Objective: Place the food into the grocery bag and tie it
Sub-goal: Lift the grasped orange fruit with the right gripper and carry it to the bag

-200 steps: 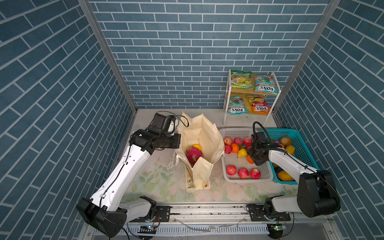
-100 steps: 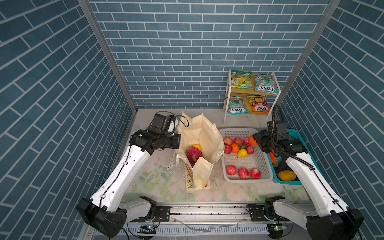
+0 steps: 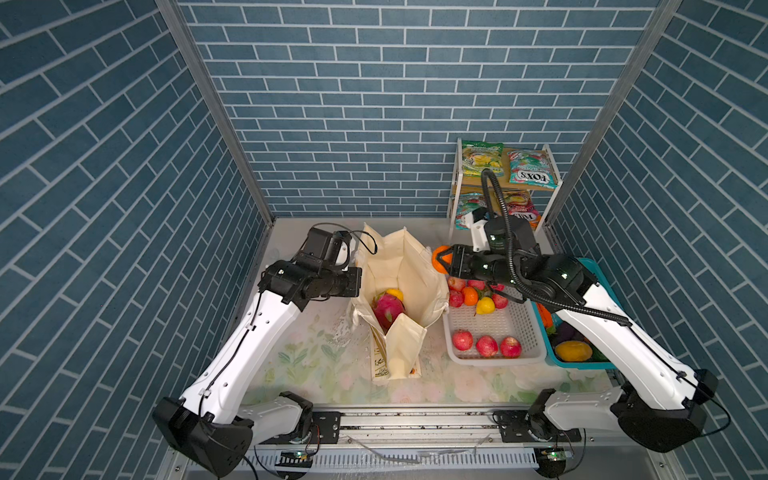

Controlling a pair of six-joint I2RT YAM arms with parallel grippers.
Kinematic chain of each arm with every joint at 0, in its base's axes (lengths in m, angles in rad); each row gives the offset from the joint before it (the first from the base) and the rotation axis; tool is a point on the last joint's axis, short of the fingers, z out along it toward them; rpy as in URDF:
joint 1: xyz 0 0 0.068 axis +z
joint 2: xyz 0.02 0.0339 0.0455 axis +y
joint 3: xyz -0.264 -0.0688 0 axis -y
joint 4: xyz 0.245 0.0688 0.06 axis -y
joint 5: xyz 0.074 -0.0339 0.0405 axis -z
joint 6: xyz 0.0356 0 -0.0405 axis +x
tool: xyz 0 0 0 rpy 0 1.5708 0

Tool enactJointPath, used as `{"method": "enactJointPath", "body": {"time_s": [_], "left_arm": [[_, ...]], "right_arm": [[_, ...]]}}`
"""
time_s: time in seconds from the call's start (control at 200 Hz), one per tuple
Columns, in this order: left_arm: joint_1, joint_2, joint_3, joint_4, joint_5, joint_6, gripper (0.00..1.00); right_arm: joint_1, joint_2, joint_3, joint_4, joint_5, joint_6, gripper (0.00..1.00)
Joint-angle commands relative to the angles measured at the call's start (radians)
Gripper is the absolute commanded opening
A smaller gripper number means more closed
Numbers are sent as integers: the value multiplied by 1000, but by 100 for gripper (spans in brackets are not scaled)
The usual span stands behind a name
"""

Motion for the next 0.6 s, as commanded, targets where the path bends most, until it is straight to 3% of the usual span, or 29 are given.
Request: {"method": "enactJointPath", "body": {"time_s": [0.0, 0.215, 0.595], "left_arm": [[-4, -14, -15, 6, 6, 0, 0], [-6, -14, -8, 8, 11, -1, 0], [-6, -17, -6, 4, 9, 8, 0]], "right_arm": [[75, 53, 62, -20, 28, -157, 38], [136, 200, 128, -60, -24, -177, 38], [136, 408, 221, -130, -80, -186, 39]]}}
